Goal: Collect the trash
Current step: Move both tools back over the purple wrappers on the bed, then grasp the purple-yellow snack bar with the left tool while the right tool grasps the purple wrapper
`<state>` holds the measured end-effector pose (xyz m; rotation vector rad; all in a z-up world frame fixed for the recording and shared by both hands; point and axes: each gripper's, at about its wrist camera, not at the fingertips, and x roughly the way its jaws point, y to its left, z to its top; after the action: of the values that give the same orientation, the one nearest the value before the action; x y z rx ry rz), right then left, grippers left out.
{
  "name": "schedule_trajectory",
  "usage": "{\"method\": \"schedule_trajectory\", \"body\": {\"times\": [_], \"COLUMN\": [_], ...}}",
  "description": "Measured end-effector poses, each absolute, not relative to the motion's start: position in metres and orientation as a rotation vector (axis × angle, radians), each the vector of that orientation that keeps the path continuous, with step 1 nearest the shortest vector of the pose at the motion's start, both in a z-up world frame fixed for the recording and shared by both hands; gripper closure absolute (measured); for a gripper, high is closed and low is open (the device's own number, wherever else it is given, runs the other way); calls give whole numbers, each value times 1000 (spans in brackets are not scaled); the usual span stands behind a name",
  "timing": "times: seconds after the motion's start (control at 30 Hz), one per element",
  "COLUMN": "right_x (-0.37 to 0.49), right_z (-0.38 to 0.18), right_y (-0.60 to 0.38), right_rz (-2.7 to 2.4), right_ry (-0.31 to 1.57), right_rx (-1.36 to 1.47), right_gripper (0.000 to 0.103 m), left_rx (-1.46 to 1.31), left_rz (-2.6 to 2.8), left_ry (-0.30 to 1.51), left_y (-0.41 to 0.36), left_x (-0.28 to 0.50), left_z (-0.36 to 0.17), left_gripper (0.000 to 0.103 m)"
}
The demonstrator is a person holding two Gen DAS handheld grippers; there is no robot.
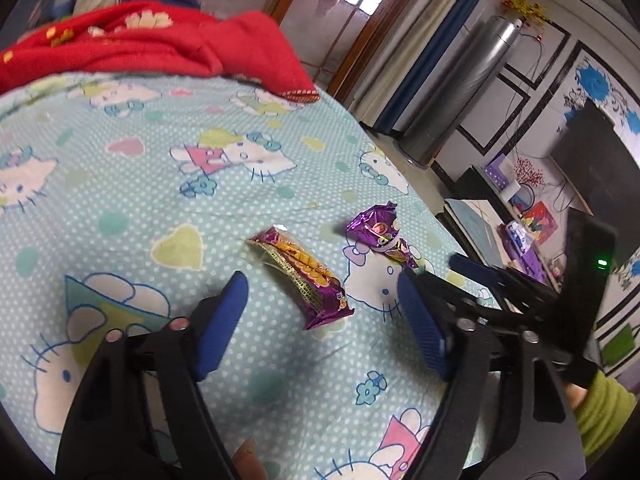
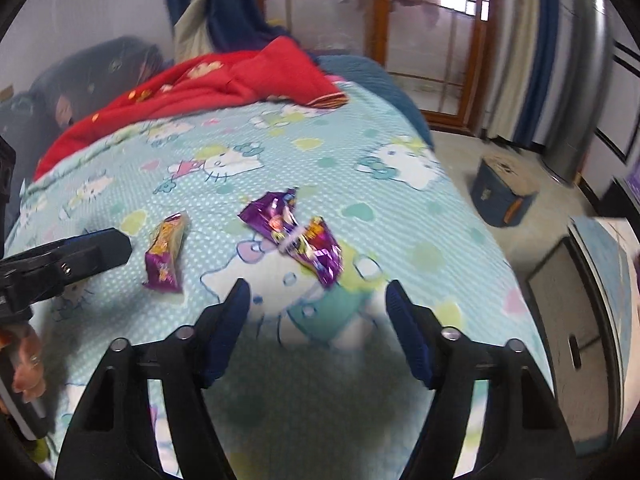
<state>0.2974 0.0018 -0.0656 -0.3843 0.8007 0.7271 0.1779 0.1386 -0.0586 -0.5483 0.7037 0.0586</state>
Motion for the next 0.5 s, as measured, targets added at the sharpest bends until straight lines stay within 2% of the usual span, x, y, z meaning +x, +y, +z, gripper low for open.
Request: {"method": "schedule_trajectory", "body": {"times": [0.13,0.27,0.43,0.5], "right_x": [314,320,314,308], "right_z": [-78,-89,-89,-88], "right_y": [25,32,23,13], "right_rz": [731,728,708,697], "right_ry": [825,861,868,874], "right_rx": [-442,-456,-398,-357], "right_gripper": [50,77,80,80], "left_rx": [-580,-589,-590,-572], "left_rz": [39,21,13,27], "left_ry": [725,750,791,807], "left_y": [142,140,134,131], "left_x": [184,191,203,207], "left_z": [-63,-67,-78,-82], "left_gripper": [43,44,54,66]}}
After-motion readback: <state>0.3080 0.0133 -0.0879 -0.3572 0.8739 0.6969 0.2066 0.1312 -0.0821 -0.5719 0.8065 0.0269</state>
